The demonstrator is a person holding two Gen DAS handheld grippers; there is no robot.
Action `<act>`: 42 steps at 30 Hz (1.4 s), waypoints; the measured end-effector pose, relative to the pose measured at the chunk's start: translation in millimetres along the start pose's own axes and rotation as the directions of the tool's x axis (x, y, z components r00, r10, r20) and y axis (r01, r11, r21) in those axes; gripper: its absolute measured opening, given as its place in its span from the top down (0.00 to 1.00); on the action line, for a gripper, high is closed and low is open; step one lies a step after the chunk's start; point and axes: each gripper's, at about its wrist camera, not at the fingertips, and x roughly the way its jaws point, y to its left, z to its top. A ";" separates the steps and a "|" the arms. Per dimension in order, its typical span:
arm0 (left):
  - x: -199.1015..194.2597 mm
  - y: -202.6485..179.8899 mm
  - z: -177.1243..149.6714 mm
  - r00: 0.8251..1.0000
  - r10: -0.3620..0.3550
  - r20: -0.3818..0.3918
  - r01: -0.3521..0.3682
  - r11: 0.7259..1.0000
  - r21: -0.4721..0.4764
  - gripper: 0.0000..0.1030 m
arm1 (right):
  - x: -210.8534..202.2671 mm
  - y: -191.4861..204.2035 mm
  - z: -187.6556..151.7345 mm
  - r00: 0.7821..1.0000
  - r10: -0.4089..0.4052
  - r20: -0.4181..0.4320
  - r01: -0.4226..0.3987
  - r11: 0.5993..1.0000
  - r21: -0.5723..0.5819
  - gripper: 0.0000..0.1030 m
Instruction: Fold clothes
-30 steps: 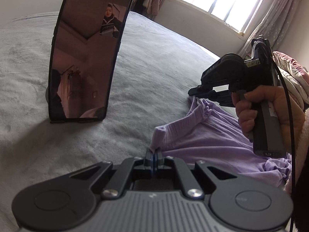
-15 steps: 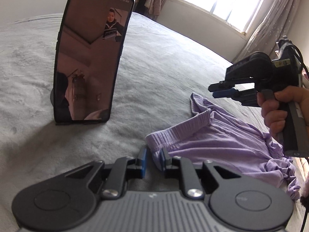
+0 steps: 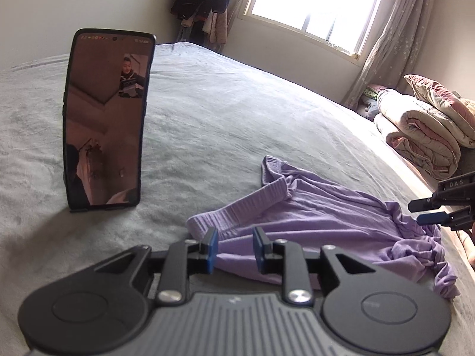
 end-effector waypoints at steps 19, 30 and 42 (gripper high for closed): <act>31.6 -92.4 -32.9 0.934 -0.308 -0.181 0.333 0.934 0.128 0.61 | -50.8 -92.8 -71.3 0.990 -0.130 -0.057 0.130 0.991 0.002 0.56; 48.6 -123.7 -39.2 0.912 -0.339 -0.230 0.379 0.911 0.162 0.62 | -57.8 -101.6 -62.3 0.958 -0.288 0.004 0.287 0.954 -0.087 0.91; 57.6 -136.9 -35.3 0.909 -0.351 -0.225 0.388 0.910 0.146 0.62 | -78.7 -174.1 -15.7 0.905 -0.422 0.049 0.413 0.901 0.131 0.91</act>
